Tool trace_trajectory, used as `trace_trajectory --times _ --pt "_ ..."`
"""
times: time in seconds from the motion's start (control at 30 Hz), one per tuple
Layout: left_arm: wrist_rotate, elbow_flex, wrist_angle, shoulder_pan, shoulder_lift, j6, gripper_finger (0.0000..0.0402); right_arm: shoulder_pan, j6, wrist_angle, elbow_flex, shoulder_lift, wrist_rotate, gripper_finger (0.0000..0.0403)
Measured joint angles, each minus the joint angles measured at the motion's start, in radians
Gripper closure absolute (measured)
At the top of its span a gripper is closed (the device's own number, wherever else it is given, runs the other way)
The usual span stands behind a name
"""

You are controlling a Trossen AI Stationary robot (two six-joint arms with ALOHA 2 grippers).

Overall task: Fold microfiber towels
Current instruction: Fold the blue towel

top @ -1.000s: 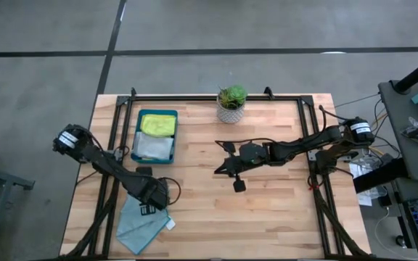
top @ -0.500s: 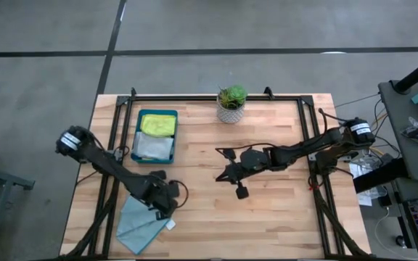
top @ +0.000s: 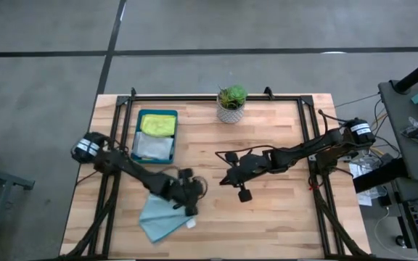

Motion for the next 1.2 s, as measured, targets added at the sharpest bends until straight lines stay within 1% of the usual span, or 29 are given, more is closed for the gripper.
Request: trace_trajectory --times 0.07,0.13,0.2,0.27,0.33,0.47,0.57,0.63,0.73,0.8,0.87,1.03,1.2 --pt "-0.007 0.028 0.045 0.026 -0.019 0.098 0.0402 0.002 0.015 -0.065 0.0 -0.005 0.001 0.0394" --pt "-0.009 0.047 0.038 0.032 -0.049 0.164 0.0402 0.007 0.025 -0.118 0.0 -0.006 0.003 0.0394" --pt "-0.008 0.055 0.028 0.03 -0.07 0.188 0.0402 0.014 0.038 -0.146 -0.001 -0.003 0.002 0.0394" --pt "-0.005 0.054 0.015 0.025 -0.104 0.188 0.0401 0.016 0.065 -0.133 -0.001 0.013 0.0 0.0394" --pt "-0.008 0.055 -0.015 0.014 -0.14 0.152 0.0401 0.016 0.115 -0.103 -0.001 0.044 0.003 0.0394" --pt "-0.007 0.053 -0.167 -0.018 -0.182 0.003 0.0401 0.014 0.161 0.003 -0.001 0.136 0.004 0.038" --pt "-0.006 0.053 -0.273 -0.042 -0.211 -0.101 0.0401 0.006 0.192 0.091 0.014 0.223 0.001 0.0351" --pt "-0.01 0.053 -0.327 -0.056 -0.22 -0.152 0.0401 -0.007 0.22 0.138 0.048 0.282 0.007 0.0326" --pt "-0.025 0.053 -0.37 -0.075 -0.223 -0.187 0.0401 -0.026 0.281 0.167 0.119 0.364 0.111 0.0288" --pt "-0.037 0.053 -0.378 -0.084 -0.225 -0.2 0.0401 -0.038 0.321 0.167 0.17 0.416 0.131 0.0265" --pt "-0.05 0.053 -0.376 -0.084 -0.223 -0.203 0.0401 -0.044 0.351 0.161 0.216 0.458 0.115 0.0247" --pt "-0.054 0.054 -0.356 -0.084 -0.222 -0.204 0.0401 -0.047 0.395 0.152 0.315 0.534 -0.028 0.0219" --pt "-0.073 0.06 -0.357 -0.084 -0.222 -0.203 0.0401 -0.047 0.424 0.088 0.372 0.572 -0.027 0.0216"
